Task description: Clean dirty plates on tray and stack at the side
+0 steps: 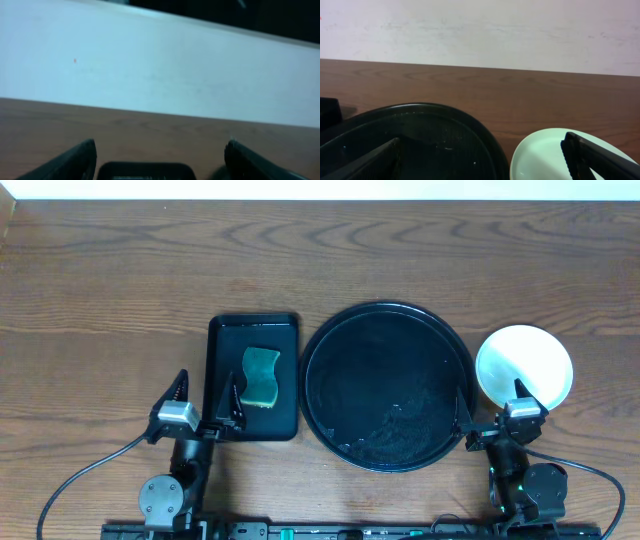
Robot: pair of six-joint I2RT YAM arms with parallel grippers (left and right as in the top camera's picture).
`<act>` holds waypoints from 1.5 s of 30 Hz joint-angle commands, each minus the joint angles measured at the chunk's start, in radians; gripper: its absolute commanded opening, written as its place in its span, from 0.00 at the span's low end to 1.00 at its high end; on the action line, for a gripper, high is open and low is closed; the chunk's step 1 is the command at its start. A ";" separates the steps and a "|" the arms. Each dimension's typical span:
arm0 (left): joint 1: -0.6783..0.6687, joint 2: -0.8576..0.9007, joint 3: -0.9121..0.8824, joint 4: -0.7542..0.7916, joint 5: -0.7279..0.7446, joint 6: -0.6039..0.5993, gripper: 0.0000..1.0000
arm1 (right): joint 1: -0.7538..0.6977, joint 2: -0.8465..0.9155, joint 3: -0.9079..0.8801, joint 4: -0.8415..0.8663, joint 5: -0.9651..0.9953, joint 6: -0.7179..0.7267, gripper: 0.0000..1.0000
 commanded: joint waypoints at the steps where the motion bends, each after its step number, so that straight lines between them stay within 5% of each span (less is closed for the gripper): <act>1: 0.005 -0.008 -0.018 0.003 -0.051 0.012 0.83 | 0.007 -0.006 -0.002 -0.004 0.003 -0.004 0.99; 9: 0.005 -0.008 -0.018 -0.283 0.003 0.021 0.82 | 0.007 -0.006 -0.002 -0.004 0.003 -0.004 0.99; 45: 0.005 -0.006 -0.018 -0.283 0.004 0.021 0.82 | 0.007 -0.006 -0.002 -0.004 0.003 -0.004 0.99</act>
